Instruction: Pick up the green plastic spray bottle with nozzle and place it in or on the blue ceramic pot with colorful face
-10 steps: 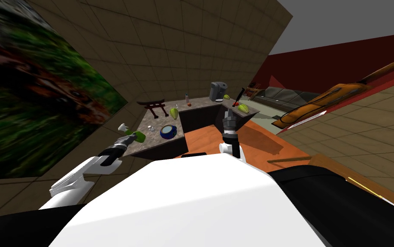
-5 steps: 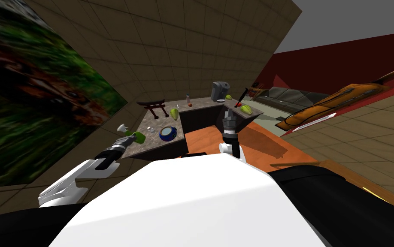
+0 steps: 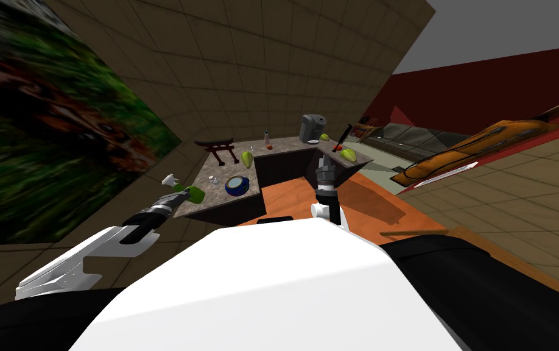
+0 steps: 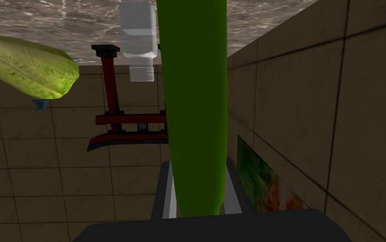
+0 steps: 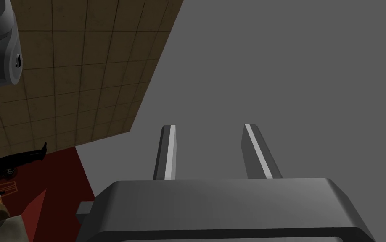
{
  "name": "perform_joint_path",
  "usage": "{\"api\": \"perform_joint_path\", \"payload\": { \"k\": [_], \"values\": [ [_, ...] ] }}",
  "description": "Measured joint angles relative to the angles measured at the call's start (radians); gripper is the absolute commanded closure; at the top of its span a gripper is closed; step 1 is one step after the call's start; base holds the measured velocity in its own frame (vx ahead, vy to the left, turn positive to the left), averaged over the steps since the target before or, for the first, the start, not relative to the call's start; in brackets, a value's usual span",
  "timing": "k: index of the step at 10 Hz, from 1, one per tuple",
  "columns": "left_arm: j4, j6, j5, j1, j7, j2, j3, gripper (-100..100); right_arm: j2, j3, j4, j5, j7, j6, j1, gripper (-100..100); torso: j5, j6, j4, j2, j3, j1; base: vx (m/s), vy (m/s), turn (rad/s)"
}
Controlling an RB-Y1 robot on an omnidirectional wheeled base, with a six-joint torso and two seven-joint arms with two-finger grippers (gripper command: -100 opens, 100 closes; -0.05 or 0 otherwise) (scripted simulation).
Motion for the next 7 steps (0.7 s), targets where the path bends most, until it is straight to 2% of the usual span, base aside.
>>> {"api": "perform_joint_path", "payload": {
  "k": [7],
  "values": [
    [-0.102, 0.040, 0.069, 0.094, 0.064, 0.146, 0.027, 100, 0.000, 0.000, 0.000, 0.000, 0.000, 0.000, 0.000, 0, -0.001, 0.001, 0.000, -0.002, -0.001, -0.001, -0.056, -0.067, 0.029]
  ]
}}
